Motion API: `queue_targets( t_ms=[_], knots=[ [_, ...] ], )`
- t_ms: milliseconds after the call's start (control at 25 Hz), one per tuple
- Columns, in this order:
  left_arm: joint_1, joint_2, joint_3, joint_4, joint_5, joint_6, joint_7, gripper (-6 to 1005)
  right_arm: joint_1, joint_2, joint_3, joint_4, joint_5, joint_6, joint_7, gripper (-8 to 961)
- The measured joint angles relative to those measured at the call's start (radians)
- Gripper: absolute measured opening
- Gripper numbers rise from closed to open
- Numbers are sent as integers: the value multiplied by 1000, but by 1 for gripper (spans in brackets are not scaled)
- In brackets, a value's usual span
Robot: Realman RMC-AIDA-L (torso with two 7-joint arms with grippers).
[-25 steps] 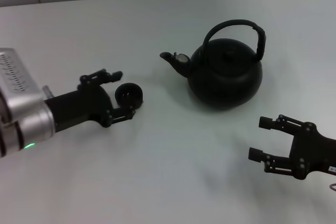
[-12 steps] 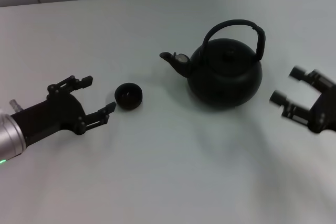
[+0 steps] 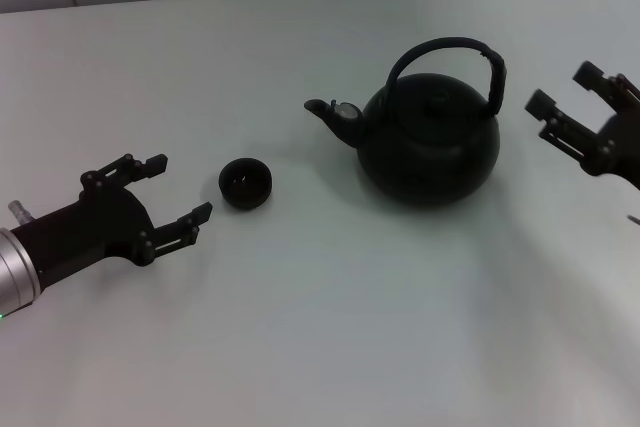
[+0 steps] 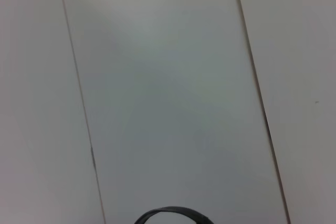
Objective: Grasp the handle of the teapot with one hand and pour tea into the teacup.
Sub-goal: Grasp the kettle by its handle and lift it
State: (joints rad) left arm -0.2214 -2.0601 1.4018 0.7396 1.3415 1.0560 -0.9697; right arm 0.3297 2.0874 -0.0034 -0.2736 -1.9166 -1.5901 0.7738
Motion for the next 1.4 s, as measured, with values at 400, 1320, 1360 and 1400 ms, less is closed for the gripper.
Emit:
queue_targets(
  t_ms=[400,1320,1360,1400],
  knots=[
    [6,0,-23,-3,1,4,-1,806,73,-1,-6,30,1,107,-2,834],
    [19,0,-38,-13,4,9,-1,806,131,-1,3,93,11,248,-44,663],
    [19,0,-38,-13,4,9,-1,806,131,-1,3,93,11,248,-44,617],
    [19,0,-38,-12,4,14,-1,806,132,-1,4,93,17,249,-44,570]
  ],
)
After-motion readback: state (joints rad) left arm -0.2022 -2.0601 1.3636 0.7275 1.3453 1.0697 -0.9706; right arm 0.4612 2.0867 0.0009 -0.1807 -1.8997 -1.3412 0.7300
